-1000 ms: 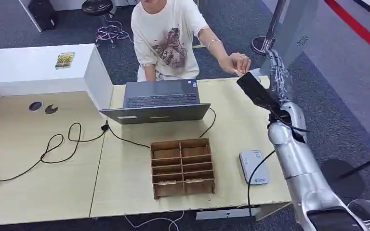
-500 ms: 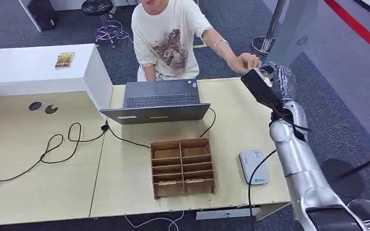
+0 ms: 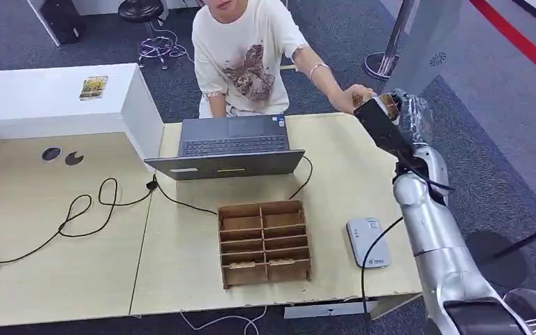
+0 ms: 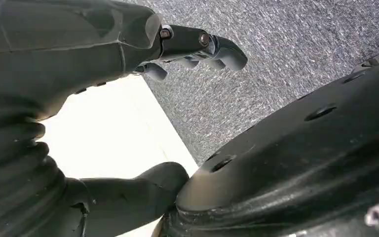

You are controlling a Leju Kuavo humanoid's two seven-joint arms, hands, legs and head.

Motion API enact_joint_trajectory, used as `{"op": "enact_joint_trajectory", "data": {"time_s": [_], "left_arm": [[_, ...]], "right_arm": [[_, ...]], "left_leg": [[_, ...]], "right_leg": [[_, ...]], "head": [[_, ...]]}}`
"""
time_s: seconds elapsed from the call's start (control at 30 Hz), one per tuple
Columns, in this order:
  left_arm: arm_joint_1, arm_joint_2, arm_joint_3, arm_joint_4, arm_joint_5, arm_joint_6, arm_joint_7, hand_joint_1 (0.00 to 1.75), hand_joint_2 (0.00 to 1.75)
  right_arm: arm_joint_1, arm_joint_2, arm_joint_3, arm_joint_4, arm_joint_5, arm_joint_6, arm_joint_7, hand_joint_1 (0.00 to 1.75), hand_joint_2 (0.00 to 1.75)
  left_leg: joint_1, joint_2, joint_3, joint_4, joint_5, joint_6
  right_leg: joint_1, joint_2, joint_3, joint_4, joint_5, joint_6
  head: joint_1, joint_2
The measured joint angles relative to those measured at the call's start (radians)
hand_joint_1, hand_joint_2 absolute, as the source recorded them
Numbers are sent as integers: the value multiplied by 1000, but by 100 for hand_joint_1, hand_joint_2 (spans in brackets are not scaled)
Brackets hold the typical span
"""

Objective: Pass the card to the sensor for recognition and then transmit it.

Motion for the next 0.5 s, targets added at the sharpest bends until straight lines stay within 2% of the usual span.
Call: {"op": "enact_joint_trajectory", "data": {"time_s": [0.3, 0.5], "left_arm": [[1, 0, 0, 0, 10, 2, 0, 0, 175], [2, 0, 0, 0, 20, 3, 0, 0, 175]], "right_arm": [[21, 5, -27, -33, -37, 2, -41, 175, 175], [52, -8, -66, -59, -159, 72, -110, 175, 175]], "left_leg": [[0, 0, 0, 0, 0, 0], [0, 0, 0, 0, 0, 0]], "right_leg": [[0, 0, -1, 0, 0, 0], [0, 0, -1, 0, 0, 0]], "head": [[0, 0], [0, 0]]}}
